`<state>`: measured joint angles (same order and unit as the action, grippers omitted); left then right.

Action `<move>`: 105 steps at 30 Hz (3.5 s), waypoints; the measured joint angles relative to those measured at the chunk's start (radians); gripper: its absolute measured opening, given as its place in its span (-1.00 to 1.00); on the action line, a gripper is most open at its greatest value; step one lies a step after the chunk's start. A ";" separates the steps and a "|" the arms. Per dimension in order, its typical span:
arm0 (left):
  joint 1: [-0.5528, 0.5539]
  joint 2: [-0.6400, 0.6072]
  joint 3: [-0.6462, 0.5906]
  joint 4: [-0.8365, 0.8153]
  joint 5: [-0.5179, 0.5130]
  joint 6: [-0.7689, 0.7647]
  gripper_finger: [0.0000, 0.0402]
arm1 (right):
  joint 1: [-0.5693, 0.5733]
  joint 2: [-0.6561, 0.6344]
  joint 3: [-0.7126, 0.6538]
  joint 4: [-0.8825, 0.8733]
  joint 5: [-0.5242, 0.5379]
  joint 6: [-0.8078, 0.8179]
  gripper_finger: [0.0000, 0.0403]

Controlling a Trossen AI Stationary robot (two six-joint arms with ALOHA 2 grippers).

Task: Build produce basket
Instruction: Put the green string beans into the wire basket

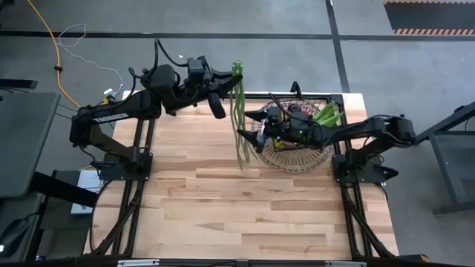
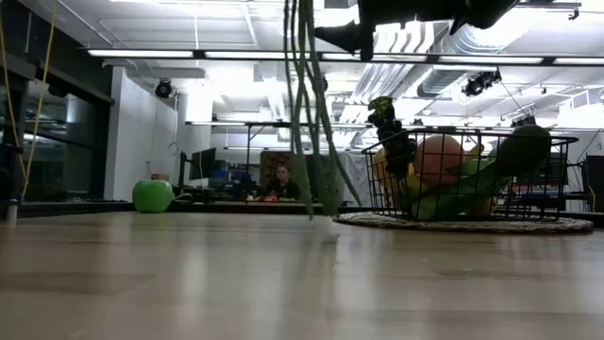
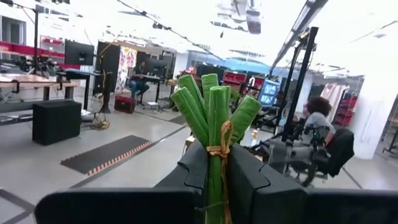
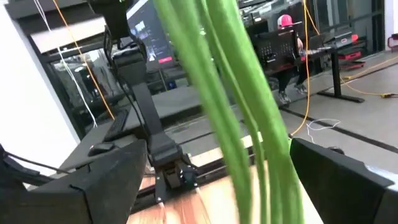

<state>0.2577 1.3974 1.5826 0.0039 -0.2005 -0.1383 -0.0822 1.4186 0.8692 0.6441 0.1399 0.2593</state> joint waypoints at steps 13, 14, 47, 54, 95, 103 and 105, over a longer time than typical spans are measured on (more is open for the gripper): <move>-0.006 0.016 0.021 0.061 0.054 -0.052 -0.90 | -0.010 0.043 0.000 0.021 0.120 -0.063 0.91; -0.006 0.015 0.021 0.079 0.067 -0.062 -0.90 | -0.013 0.043 0.000 0.023 0.111 -0.060 0.91; -0.006 0.021 0.056 0.295 0.119 -0.121 -0.90 | 0.039 0.148 0.001 0.017 -0.085 0.071 0.91; -0.006 0.021 0.057 0.306 0.119 -0.124 -0.90 | 0.038 0.148 0.001 0.010 -0.084 0.082 0.91; -0.006 0.021 0.058 0.421 0.111 -0.139 -0.90 | 0.037 0.147 0.001 0.065 -0.148 0.113 -0.52; -0.006 0.021 0.058 0.421 0.111 -0.144 -0.90 | 0.036 0.147 0.001 0.064 -0.146 0.125 -0.10; -0.006 0.021 0.058 0.421 0.111 -0.148 -0.90 | 0.036 0.147 0.001 0.062 -0.130 0.125 0.05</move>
<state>0.2518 1.4181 1.6402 0.4248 -0.0897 -0.2862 -0.0460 1.5658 0.8703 0.7065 0.0095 0.3847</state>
